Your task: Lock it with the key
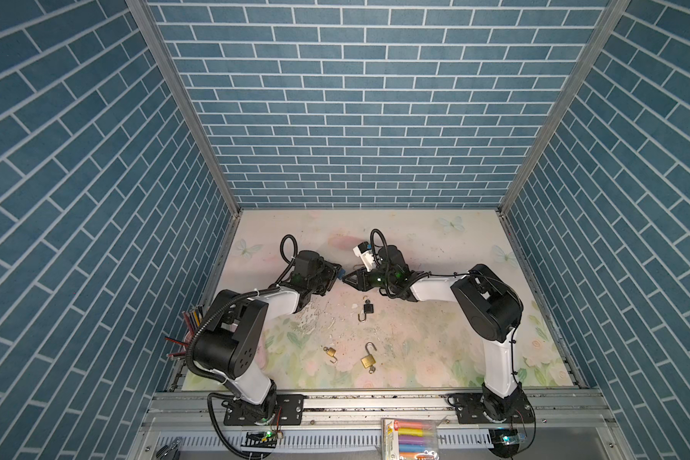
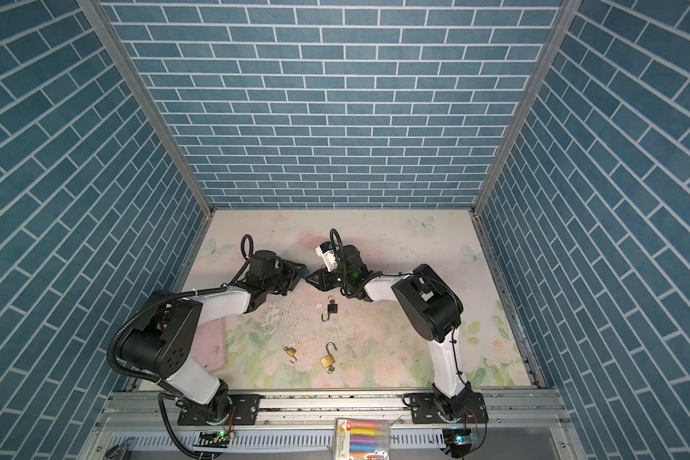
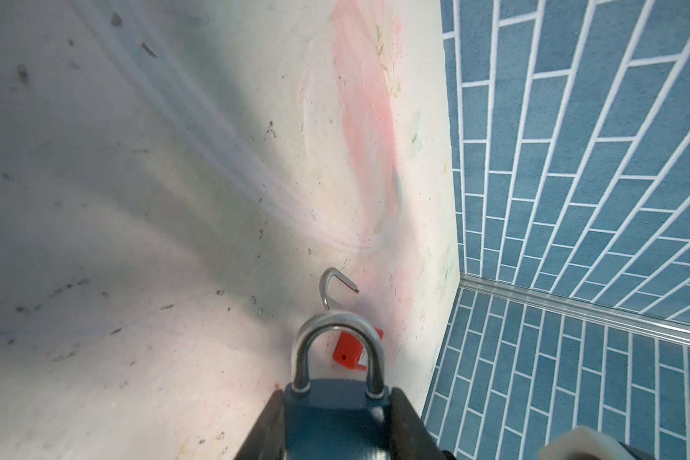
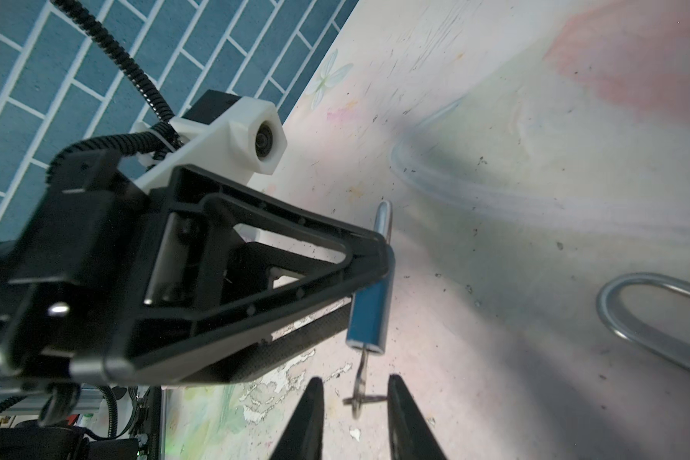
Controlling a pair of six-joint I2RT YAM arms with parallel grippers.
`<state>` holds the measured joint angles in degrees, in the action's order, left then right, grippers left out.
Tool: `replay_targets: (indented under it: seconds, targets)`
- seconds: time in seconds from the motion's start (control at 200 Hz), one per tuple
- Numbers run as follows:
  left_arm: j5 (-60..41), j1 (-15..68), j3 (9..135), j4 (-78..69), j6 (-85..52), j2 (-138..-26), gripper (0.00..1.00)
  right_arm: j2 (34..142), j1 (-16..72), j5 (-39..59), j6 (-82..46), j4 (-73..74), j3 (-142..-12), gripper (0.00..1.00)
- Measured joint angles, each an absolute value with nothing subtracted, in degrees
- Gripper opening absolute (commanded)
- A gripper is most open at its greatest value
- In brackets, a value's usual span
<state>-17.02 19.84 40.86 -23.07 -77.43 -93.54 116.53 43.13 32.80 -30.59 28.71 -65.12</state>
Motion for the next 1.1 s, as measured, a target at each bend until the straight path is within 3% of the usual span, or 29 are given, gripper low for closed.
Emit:
replay_targets:
  seconds: [0.7, 1.1]
  targets:
    - [-16.75, 19.51, 39.81, -22.98, -77.43, -93.54, 0.0, 119.02, 43.33, 32.77, -30.61, 27.86, -68.12, 0.17]
    - [-15.73, 19.22, 39.83, -22.22, -77.36, -93.54, 0.0, 119.7, 43.57, 32.53, -30.59, 26.96, -68.84, 0.04]
